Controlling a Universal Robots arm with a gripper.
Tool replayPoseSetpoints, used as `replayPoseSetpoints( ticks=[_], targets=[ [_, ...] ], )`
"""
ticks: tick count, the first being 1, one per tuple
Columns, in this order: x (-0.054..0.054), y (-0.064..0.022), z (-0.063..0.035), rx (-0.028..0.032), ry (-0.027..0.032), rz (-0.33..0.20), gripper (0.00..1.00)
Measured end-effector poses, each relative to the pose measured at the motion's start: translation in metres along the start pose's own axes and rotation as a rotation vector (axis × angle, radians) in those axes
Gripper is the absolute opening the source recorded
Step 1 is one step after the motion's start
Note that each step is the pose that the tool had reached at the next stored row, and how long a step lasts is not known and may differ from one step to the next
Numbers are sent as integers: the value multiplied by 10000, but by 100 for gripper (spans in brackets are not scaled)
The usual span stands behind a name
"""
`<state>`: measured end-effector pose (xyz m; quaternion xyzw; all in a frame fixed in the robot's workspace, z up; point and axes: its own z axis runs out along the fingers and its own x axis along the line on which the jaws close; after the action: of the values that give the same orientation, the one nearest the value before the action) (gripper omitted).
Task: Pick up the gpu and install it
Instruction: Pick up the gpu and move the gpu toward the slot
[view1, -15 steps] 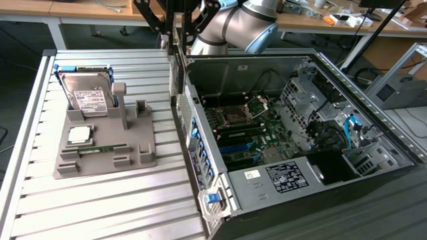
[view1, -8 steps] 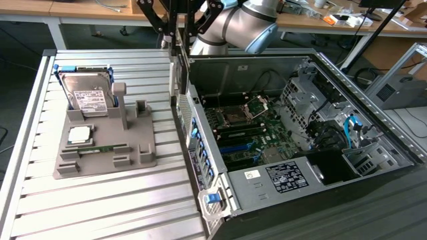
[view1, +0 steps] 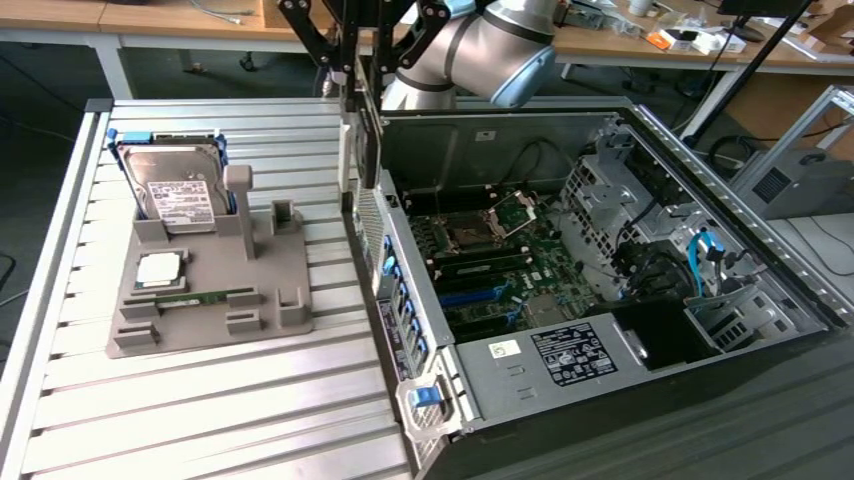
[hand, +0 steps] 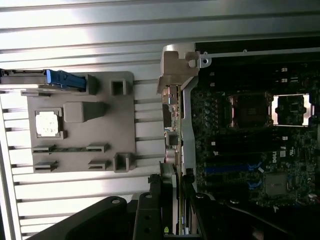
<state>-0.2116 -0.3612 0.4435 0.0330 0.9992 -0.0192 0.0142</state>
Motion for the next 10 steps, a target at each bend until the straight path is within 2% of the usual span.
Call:
replayPoseSetpoints(
  ticks=[2,6,10],
  targets=[
    [-2,-1,1,-77,5,3,27],
    [-4,-3,3,-165,10,6,27],
    [-7,-3,4,-186,13,5,27]
  ],
)
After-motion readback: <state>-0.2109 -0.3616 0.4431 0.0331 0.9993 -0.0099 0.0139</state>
